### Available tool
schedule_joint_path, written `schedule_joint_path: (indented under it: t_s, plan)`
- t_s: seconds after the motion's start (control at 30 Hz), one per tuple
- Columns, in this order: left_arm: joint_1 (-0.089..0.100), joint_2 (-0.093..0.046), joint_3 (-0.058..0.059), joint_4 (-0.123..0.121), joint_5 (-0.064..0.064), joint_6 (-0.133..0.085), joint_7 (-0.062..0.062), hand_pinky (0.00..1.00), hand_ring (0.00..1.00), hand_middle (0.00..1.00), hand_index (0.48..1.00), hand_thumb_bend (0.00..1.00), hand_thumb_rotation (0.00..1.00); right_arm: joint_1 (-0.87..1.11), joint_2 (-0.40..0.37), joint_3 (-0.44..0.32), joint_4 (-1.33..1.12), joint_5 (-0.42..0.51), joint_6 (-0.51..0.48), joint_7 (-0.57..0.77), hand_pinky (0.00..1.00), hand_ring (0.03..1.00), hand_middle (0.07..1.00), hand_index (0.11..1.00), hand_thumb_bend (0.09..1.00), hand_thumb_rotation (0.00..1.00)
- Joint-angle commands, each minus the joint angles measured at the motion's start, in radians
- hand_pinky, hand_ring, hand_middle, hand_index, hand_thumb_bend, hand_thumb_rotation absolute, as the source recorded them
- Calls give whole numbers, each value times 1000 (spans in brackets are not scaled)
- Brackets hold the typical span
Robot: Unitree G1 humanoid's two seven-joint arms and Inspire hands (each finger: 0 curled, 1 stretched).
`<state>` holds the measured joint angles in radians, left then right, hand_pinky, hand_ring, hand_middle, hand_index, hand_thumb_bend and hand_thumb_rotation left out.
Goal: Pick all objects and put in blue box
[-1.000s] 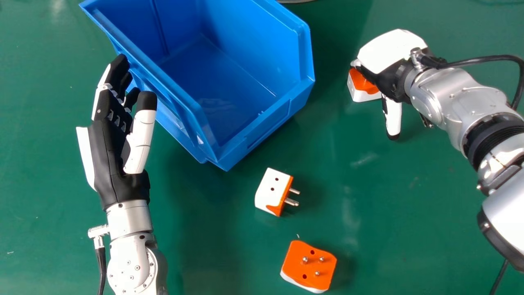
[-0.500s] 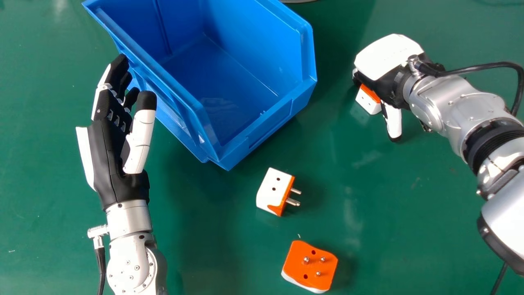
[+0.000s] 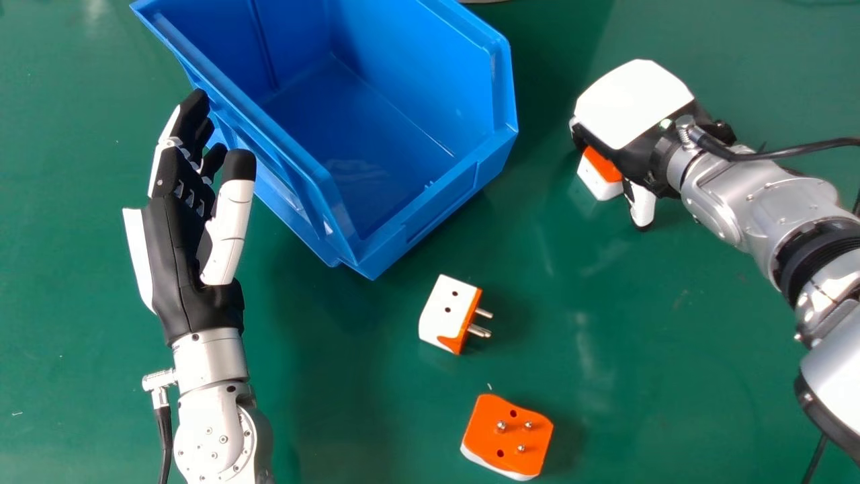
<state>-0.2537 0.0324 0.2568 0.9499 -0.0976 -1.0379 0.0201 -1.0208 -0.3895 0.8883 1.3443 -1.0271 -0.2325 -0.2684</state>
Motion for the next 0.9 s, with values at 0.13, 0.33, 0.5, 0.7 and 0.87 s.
schedule_joint_path:
  t_s: [0.13,0.33,0.5,0.7,0.87]
  plan:
    - [-1,8,-4,-19,6,-17,-1,884,913,903,831,856,665,3,-19,-2,13,-4,3,0,368,497,582,656,534,7]
    - [-3,8,-5,-20,3,-12,-7,887,913,904,830,852,663,10,-26,-12,10,3,-20,-46,353,481,549,627,516,3]
    - [-6,12,-7,-16,7,-12,-6,889,915,905,831,853,664,10,-27,-25,11,10,-37,-62,337,462,548,592,507,2]
    - [-9,10,-8,-15,5,-8,-7,890,917,906,832,852,667,13,-20,-46,10,19,-25,-69,323,446,548,559,499,1]
    - [-11,11,-7,-11,5,-11,-4,891,918,907,833,854,668,16,-14,-54,11,18,-15,-69,318,439,547,547,496,0]
